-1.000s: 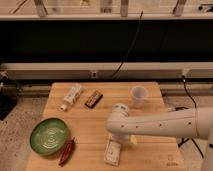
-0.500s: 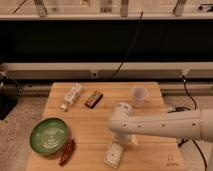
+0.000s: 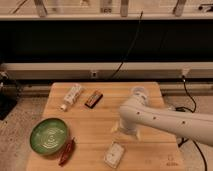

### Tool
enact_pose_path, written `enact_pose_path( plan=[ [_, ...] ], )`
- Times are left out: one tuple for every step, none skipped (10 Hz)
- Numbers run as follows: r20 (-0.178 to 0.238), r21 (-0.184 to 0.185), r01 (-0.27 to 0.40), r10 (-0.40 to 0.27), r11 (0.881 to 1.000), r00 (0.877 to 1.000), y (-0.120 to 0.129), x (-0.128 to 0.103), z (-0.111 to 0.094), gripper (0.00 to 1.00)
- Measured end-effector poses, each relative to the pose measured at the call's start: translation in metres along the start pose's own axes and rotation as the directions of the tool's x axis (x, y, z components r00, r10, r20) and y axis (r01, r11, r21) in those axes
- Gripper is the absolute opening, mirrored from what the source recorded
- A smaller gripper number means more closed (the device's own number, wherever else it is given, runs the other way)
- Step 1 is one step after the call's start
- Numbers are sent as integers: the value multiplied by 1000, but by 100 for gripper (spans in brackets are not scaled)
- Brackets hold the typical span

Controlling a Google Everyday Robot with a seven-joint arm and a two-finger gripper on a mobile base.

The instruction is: Wipe the white sponge on the table

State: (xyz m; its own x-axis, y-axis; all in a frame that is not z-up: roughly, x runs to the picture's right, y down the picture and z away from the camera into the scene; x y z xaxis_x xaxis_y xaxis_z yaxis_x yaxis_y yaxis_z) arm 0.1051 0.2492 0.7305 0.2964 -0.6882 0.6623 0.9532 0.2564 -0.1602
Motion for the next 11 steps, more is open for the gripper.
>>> enact_pose_path(
  plan=[
    [6, 2, 2, -2, 1000, 1000, 0, -1, 2, 80],
    [13, 4, 6, -6, 1000, 1000, 0, -3, 6, 80],
    [20, 12, 6, -6, 1000, 1000, 1, -4, 11, 80],
    [23, 13, 10, -10, 1000, 1000, 1, -7, 15, 80],
    [25, 10, 14, -14, 1000, 1000, 2, -11, 19, 80],
    [23, 1, 19, -19, 1000, 1000, 0, -18, 23, 80],
    [20, -5, 24, -24, 1000, 1000, -2, -21, 25, 80],
    [18, -12, 29, -29, 1000, 999, -4, -24, 28, 80],
    [19, -20, 32, -31, 999, 999, -3, -28, 32, 80],
    [20, -25, 36, -36, 999, 999, -4, -30, 36, 80],
    [23, -28, 38, -37, 999, 999, -4, -32, 40, 80]
  ],
)
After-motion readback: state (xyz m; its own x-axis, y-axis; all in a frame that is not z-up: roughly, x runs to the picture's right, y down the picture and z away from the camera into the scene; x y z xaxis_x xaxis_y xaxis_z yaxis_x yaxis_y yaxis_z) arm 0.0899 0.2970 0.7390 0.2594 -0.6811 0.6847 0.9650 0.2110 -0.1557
